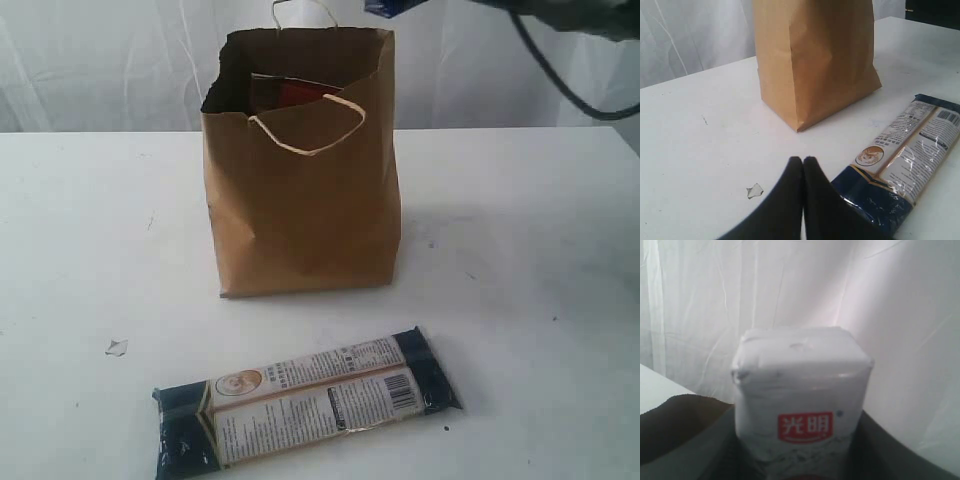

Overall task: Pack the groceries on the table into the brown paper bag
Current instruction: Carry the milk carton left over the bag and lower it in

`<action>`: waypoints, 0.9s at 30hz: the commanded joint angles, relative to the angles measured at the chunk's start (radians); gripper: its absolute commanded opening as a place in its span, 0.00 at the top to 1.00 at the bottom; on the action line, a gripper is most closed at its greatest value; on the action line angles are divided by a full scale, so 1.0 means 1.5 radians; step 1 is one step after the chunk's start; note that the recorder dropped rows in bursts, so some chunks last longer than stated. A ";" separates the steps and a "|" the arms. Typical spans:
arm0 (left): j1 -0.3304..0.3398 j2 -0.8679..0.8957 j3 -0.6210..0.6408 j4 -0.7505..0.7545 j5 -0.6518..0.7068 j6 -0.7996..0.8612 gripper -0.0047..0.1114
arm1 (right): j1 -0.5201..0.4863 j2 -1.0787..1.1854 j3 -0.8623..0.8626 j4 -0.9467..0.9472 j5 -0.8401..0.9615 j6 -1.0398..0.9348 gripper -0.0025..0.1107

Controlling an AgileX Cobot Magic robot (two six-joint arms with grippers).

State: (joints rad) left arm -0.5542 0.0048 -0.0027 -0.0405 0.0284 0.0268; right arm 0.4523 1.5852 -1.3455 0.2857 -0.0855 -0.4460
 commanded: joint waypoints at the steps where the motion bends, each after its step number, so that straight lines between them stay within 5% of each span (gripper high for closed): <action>1: -0.003 -0.003 0.002 -0.002 0.001 0.000 0.96 | 0.025 0.044 -0.036 -0.030 -0.042 0.005 0.98; 22: -0.003 -0.003 0.002 -0.002 0.001 0.000 0.96 | 0.032 0.121 -0.043 -0.037 -0.048 0.007 0.97; 24: -0.003 -0.003 0.002 -0.002 0.001 0.000 0.96 | 0.033 0.121 -0.043 -0.037 -0.043 0.007 0.92; 27: -0.003 -0.003 0.002 -0.002 0.001 0.000 0.96 | 0.041 0.121 -0.043 -0.037 -0.039 0.007 0.73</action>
State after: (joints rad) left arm -0.5542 0.0048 -0.0027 -0.0405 0.0284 0.0268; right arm 0.5012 1.7743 -1.3975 0.2318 -0.1160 -0.4432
